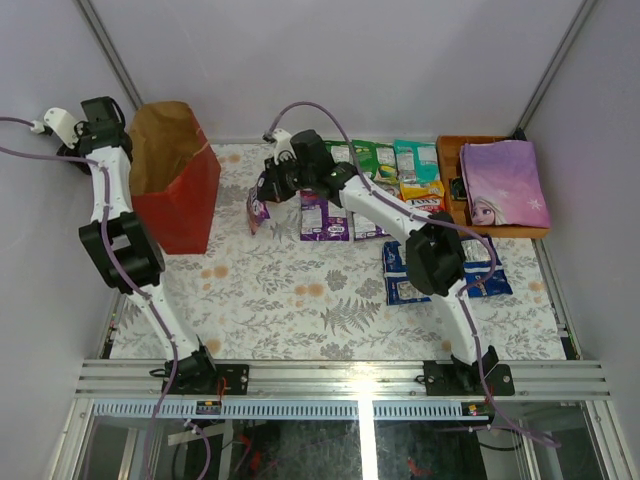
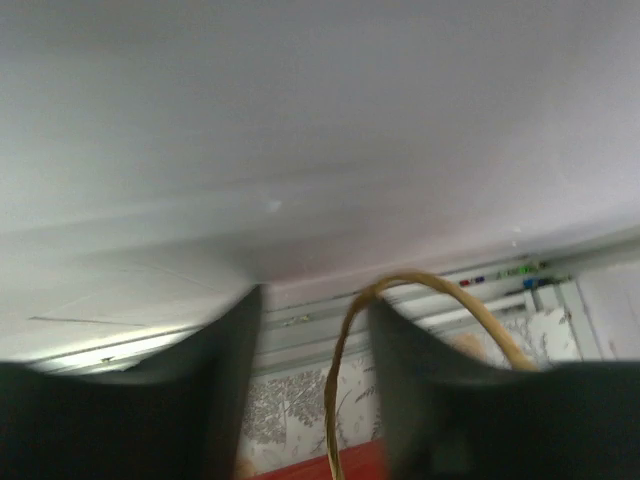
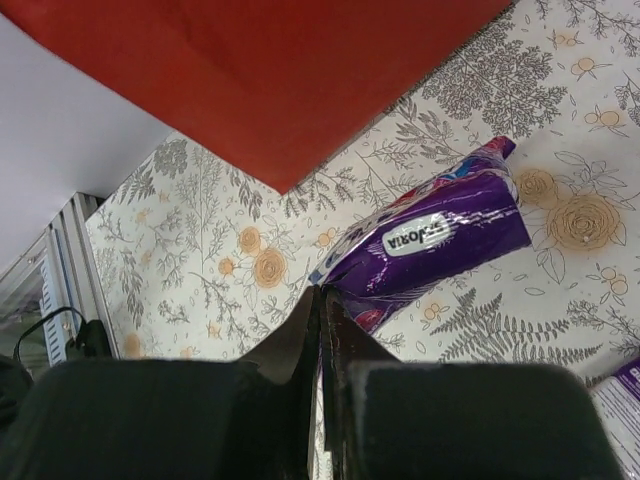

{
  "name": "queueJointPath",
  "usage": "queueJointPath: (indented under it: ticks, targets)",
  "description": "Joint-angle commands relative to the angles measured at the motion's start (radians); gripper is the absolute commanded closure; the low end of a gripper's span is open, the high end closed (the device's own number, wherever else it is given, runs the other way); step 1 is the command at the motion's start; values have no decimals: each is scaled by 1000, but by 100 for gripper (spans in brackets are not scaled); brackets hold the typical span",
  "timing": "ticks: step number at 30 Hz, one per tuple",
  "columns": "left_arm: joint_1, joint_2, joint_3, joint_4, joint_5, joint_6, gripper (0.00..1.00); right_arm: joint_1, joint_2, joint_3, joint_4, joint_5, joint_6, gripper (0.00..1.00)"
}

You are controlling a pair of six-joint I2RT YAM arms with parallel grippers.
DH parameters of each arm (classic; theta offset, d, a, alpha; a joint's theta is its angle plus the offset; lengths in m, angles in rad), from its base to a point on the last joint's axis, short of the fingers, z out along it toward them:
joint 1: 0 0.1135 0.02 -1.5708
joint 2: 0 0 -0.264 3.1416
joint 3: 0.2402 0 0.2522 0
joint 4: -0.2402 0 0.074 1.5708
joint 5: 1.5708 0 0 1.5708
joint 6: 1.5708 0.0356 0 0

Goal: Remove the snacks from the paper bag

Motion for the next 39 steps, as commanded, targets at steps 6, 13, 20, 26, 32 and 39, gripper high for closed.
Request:
queueJointPath:
  ticks: [6, 13, 20, 26, 32, 39]
  targets:
    - [0, -116, 44, 6, 198, 5, 0, -2, 82, -19, -49, 76, 50, 100]
    - [-214, -272, -25, -30, 0, 137, 0, -25, 101, -39, -175, 90, 9, 100]
    - [-449, -562, -312, 81, -8, 238, 0, -40, 50, 89, -412, 37, -218, 100]
    - [-621, -833, -533, 175, 150, 436, 0, -57, 71, 277, -698, -8, -481, 100]
    - [-679, -1040, -727, 115, 429, 387, 0, -71, 188, 494, -813, 61, -573, 100]
    - [-732, -1079, -922, 91, 489, 286, 0, -70, 232, 467, -620, 82, -562, 47]
